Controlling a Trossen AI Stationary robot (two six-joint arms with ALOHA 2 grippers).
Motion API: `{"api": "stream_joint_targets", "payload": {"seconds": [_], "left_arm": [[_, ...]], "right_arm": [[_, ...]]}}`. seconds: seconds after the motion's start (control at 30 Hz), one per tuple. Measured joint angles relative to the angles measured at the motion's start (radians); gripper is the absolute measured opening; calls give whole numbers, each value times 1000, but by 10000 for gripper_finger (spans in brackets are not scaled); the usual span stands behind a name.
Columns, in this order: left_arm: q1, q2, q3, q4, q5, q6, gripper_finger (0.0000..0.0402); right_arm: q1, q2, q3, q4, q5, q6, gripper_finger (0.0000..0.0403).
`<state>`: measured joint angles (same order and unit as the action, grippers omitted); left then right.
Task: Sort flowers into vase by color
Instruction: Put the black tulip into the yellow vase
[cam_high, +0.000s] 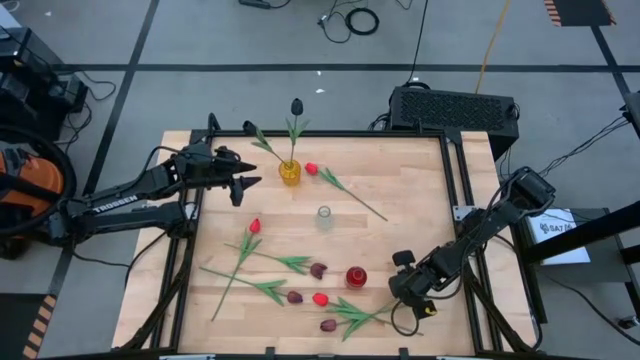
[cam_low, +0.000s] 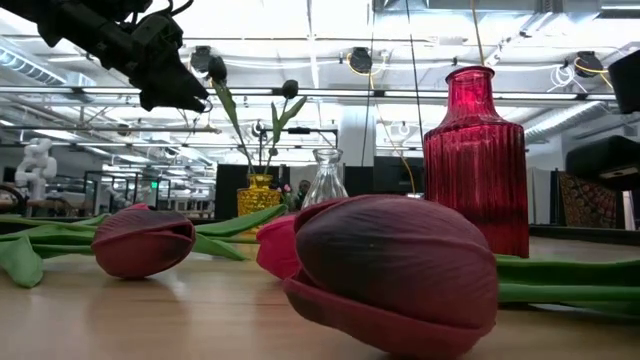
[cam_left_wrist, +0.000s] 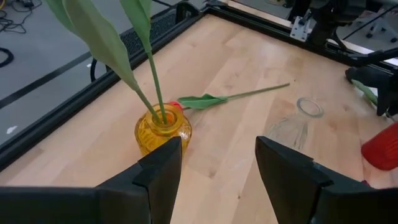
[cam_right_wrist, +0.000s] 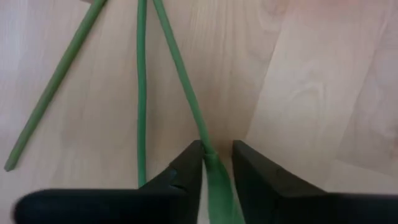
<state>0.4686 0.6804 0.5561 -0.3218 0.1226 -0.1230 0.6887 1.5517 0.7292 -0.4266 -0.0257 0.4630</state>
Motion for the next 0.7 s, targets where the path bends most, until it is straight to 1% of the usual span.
{"api": "stream_joint_targets", "payload": {"seconds": [0.13, 0.23, 0.33, 0.5, 0.7], "left_arm": [[0, 0, 0, 0, 0, 0, 212], [0, 0, 0, 0, 0, -2, 212], [0, 0, 0, 3, 0, -20, 212], [0, 0, 0, 36, 0, -29, 212], [0, 0, 0, 54, 22, -56, 212]], "right_arm": [[1, 0, 0, 1, -11, -3, 14], [0, 0, 0, 3, -29, 4, 10], [1, -1, 28, -49, -38, 8, 8], [1, -3, 168, -247, -59, -42, 4], [1, -4, 386, -507, -58, -83, 2]]}}
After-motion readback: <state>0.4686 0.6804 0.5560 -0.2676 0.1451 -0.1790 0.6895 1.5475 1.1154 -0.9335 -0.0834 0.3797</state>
